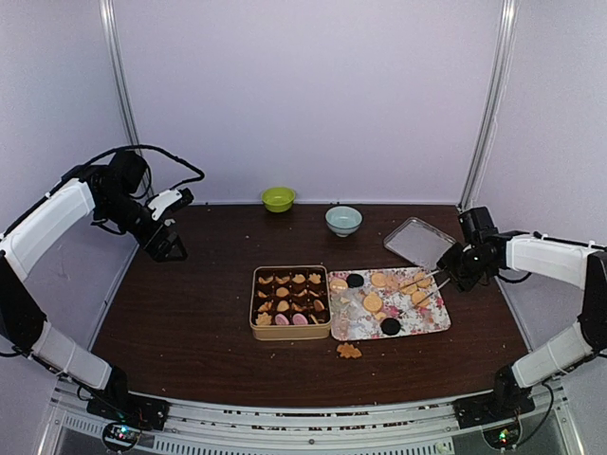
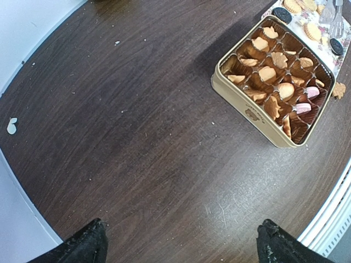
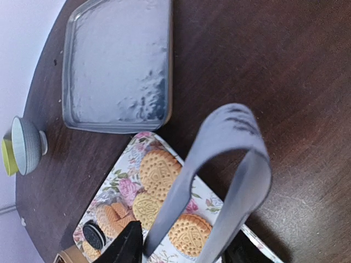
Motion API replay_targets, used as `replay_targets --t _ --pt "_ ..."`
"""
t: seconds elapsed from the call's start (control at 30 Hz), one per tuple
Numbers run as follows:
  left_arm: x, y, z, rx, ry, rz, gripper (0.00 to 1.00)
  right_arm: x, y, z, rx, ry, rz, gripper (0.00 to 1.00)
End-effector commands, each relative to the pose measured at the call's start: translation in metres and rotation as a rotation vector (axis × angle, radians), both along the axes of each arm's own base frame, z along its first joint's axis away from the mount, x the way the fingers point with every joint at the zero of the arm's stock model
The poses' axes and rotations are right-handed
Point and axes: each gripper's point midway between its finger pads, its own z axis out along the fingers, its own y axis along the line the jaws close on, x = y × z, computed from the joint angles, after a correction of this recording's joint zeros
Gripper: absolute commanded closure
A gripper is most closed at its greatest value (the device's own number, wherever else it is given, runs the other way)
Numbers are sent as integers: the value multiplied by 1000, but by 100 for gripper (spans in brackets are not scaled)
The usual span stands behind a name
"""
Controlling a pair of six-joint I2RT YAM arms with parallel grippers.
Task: Pack the cookies
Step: Place the clamp on the plate.
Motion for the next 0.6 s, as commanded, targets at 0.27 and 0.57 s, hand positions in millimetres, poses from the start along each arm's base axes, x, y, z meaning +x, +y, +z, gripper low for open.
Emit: replay_targets --t 0.27,0.57 --pt "5 2 13 -13 -65 12 2 -7 -2 -22 33 51 -33 46" --pt "9 2 12 -8 -58 21 2 38 19 83 -154 -268 185 35"
